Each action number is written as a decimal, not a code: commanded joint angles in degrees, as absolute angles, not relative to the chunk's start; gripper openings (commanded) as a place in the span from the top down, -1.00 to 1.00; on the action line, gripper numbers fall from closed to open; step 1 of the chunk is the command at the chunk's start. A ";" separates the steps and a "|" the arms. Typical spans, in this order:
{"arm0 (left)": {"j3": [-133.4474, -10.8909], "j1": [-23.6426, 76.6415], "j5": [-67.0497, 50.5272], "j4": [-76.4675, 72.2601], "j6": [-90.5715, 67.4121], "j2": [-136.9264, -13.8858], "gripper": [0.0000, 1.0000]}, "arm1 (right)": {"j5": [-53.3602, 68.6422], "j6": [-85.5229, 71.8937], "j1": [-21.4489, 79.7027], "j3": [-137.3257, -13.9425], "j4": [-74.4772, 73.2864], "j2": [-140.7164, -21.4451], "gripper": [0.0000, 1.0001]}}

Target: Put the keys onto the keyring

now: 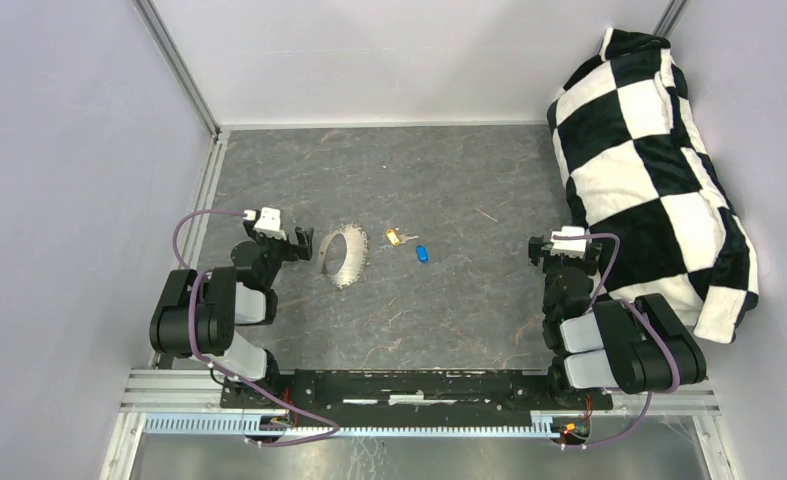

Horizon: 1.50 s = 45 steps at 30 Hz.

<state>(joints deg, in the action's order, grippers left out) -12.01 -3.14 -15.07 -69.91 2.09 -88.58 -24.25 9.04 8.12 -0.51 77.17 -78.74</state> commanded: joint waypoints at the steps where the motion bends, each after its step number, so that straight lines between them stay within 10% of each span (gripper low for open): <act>1: -12.05 -3.29 -14.17 -72.04 0.42 -88.47 -1.00 | -24.78 9.32 7.92 4.74 80.16 -78.58 -0.96; 11: -12.27 -3.60 -13.32 -70.42 0.23 -86.83 -1.00 | -24.70 9.05 7.88 4.57 79.90 -78.62 -0.96; 19: -40.42 -4.16 -9.26 -11.56 4.83 -77.42 -1.00 | -31.36 5.71 8.56 -2.02 59.47 -65.17 -0.96; 25: -48.84 -4.14 -10.30 7.94 10.77 -74.74 -1.00 | -24.81 -25.25 6.62 -11.79 38.14 -59.53 -0.96; 30: -50.64 -4.13 -14.83 14.56 13.10 -74.25 -1.00 | -5.86 -23.13 10.68 -20.90 37.00 -69.11 -0.96; 45: -62.16 11.62 -13.28 19.17 13.10 -95.13 -0.55 | -7.47 -10.26 31.67 -21.32 30.85 -69.85 -0.96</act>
